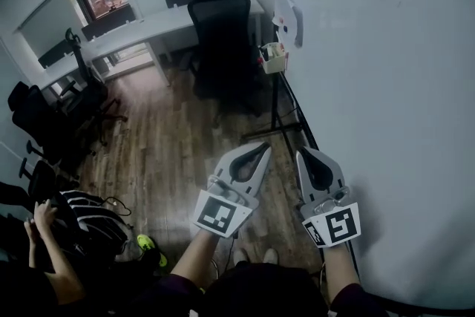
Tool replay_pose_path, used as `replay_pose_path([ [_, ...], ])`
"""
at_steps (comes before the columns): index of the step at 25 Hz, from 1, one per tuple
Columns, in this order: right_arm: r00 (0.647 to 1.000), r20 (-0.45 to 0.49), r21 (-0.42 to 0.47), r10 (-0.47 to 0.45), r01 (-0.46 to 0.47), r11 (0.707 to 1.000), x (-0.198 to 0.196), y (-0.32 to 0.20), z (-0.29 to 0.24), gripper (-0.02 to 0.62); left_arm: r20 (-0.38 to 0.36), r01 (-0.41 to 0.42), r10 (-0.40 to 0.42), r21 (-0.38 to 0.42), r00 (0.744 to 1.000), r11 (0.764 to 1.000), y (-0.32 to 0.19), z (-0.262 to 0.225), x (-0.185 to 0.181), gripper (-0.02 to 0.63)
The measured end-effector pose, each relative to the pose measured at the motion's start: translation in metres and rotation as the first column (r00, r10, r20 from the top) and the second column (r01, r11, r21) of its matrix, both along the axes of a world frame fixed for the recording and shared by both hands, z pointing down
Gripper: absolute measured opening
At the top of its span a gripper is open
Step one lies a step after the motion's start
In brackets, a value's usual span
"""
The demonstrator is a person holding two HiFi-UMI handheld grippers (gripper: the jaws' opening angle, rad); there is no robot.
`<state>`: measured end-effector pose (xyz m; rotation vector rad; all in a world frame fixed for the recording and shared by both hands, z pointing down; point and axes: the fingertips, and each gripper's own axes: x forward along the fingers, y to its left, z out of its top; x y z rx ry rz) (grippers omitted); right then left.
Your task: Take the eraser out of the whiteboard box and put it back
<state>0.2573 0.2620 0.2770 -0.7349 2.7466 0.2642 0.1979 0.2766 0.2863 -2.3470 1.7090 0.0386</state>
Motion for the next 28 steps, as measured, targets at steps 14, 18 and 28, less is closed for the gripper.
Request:
replay_pose_path([
  [14,0.997,0.005,-0.073,-0.076,0.076,0.994,-0.036,-0.051,0.029,0.003,0.003,0.086,-0.086,-0.053,0.996,0.995,-0.041,0.026,-0.041,0.006],
  [18,0.997,0.010,-0.085,-0.076,0.077,0.993,-0.063,-0.070,0.033,0.003,-0.013,0.092,-0.093,-0.059,0.996,0.994,-0.059,0.031,-0.070,0.006],
  [28,0.997,-0.014,-0.096,-0.074,0.072,0.993,-0.125,-0.107,0.035,0.003,-0.018,0.092,-0.093,-0.063,0.995,0.994,-0.097,0.033,-0.134,0.006],
])
